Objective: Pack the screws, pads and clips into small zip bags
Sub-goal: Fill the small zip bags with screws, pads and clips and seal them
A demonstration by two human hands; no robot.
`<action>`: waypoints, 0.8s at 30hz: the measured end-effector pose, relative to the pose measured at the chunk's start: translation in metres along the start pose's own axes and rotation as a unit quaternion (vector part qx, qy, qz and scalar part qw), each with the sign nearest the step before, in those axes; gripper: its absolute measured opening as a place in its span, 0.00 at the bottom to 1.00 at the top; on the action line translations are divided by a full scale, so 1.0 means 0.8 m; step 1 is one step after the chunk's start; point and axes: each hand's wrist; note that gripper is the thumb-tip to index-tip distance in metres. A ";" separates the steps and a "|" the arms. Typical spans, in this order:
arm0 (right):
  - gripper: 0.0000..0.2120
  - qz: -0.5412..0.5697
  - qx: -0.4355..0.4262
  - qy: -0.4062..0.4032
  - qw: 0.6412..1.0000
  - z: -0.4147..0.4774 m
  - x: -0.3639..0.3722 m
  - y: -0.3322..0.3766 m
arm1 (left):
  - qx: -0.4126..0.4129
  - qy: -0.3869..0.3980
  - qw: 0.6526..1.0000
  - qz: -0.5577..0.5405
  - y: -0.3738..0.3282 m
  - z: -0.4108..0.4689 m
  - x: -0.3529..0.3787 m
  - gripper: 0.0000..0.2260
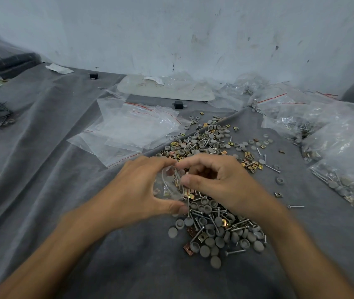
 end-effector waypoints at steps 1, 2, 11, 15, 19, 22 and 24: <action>0.11 0.010 -0.004 -0.018 1.000 0.001 0.001 0.000 | 0.002 0.002 1.000 0.000 0.000 0.000 0.000 0.44; 0.10 0.017 -0.005 -0.032 0.999 0.002 0.002 -0.001 | 0.004 0.002 1.000 -0.001 -0.001 0.000 0.000 0.42; 0.05 -0.112 0.023 -0.068 0.991 0.001 -0.009 -0.017 | -0.010 0.010 1.000 -0.008 0.000 0.000 -0.001 0.42; 0.03 -0.293 0.110 0.030 0.949 0.000 -0.003 -0.031 | -0.008 0.011 1.000 -0.005 0.000 -0.001 -0.001 0.42; 0.12 -0.384 0.133 0.040 0.913 0.004 0.010 -0.032 | -0.015 0.017 1.000 -0.002 0.001 -0.001 -0.001 0.42; 0.16 -0.421 0.123 0.027 0.898 0.004 0.019 -0.029 | -0.012 0.013 1.000 -0.003 -0.001 -0.001 -0.002 0.42; 0.16 -0.437 0.113 0.020 0.892 0.003 0.026 -0.025 | -0.011 0.009 1.000 -0.005 -0.002 -0.001 -0.002 0.41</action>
Point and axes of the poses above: each hand's wrist, its own z-axis towards the middle knuckle, its own x-axis out of the palm, y = z × x, and after that the axes turned 3 degrees about y, right-handed
